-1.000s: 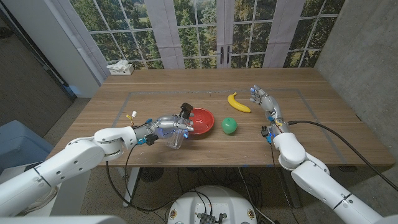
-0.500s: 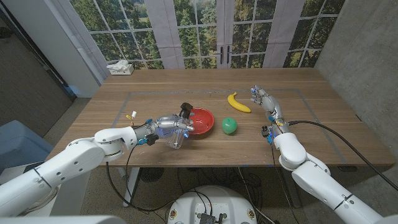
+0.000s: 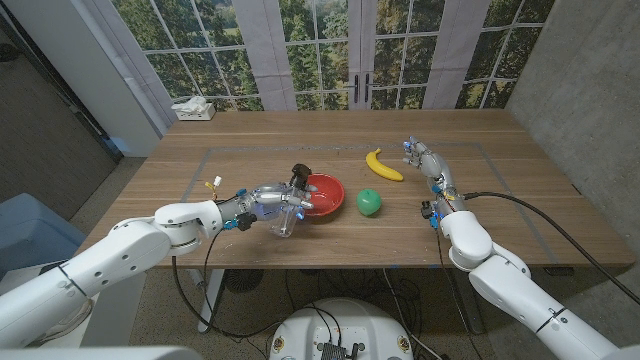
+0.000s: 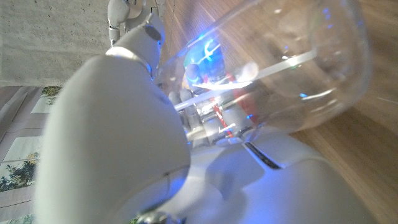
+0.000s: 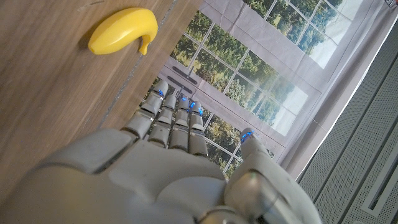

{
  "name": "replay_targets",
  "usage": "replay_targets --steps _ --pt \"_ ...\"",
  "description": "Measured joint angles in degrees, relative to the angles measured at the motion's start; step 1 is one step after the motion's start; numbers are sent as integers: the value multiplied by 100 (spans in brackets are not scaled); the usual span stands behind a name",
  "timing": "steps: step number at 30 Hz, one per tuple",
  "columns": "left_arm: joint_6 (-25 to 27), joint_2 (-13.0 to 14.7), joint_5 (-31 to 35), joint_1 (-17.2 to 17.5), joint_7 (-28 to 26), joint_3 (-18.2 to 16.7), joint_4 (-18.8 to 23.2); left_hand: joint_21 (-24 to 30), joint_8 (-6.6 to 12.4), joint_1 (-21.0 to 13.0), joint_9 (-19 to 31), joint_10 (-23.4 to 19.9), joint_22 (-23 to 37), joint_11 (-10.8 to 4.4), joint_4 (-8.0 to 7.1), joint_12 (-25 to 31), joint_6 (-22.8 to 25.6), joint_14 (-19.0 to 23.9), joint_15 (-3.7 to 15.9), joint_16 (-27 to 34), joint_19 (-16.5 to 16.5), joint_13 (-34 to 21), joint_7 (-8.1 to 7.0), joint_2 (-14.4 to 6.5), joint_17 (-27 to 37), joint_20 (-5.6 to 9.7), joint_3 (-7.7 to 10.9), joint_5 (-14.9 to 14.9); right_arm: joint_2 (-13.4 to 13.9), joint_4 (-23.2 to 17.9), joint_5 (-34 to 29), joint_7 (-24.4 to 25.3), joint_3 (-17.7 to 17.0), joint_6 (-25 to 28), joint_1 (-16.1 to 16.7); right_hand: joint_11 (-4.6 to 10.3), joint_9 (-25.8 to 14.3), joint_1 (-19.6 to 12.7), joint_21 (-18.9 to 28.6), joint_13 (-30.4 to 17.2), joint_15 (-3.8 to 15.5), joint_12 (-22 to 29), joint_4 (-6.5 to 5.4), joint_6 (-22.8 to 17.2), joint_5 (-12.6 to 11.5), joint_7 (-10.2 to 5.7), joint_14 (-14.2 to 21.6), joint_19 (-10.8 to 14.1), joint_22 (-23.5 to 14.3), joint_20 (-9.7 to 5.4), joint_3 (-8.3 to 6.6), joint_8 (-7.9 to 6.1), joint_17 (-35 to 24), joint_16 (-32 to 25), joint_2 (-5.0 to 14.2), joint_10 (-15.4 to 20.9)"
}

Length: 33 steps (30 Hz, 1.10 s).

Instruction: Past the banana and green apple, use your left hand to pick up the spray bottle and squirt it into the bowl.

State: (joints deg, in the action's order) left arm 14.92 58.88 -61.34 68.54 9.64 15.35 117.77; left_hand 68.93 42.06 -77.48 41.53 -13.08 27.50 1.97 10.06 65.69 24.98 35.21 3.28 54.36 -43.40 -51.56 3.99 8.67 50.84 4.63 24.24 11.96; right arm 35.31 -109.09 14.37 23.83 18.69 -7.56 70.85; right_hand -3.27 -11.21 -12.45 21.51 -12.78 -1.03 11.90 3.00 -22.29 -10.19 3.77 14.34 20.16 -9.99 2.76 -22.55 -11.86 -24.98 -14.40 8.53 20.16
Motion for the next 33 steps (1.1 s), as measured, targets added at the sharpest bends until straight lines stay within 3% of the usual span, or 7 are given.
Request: replay_targets --steps 3,11,14,19,33 --pt "37 -15 -30 -31 -16 13 -6 0 113 -7 -105 -21 8 21 -4 22 447 -20 -20 0 9 62 3 7 26 9 12 0 1 16 16 -10 0 4 -9 0 0 0 0 0 0 0 0 0 0 0 0 0 0 0 0 0 28 0 0 0" --pt "157 -73 -196 -65 -88 21 -20 0 125 -6 -388 -107 -38 37 3 21 1139 -124 0 44 13 230 125 6 105 8 62 0 8 61 69 -44 0 5 -35 0 0 0 0 0 0 0 0 0 0 0 0 0 0 0 0 0 28 0 0 0" --pt "183 -91 -257 -64 -117 20 -22 47 36 -5 -494 -134 -58 10 3 21 1166 -124 0 45 52 249 127 6 105 -11 62 0 16 74 84 -53 1 5 -42 0 0 0 0 0 0 0 0 0 0 0 0 0 0 0 0 0 28 0 0 0" --pt "197 -109 -320 -34 -161 4 -22 63 -245 -5 -712 -137 -70 6 24 43 971 -175 -10 84 63 276 -230 5 109 -4 84 -33 26 78 95 -58 2 5 -44 0 0 0 -33 -1 0 0 0 0 0 0 0 0 0 0 0 0 27 0 0 0" --pt "199 -146 -377 23 -200 -23 -9 64 -373 -4 -932 -196 -105 -53 24 88 986 -175 -10 139 83 356 -280 4 117 -20 84 -33 46 57 99 -16 -23 -40 37 0 0 0 -55 -1 0 0 0 0 0 0 0 0 0 0 0 23 27 0 0 0"
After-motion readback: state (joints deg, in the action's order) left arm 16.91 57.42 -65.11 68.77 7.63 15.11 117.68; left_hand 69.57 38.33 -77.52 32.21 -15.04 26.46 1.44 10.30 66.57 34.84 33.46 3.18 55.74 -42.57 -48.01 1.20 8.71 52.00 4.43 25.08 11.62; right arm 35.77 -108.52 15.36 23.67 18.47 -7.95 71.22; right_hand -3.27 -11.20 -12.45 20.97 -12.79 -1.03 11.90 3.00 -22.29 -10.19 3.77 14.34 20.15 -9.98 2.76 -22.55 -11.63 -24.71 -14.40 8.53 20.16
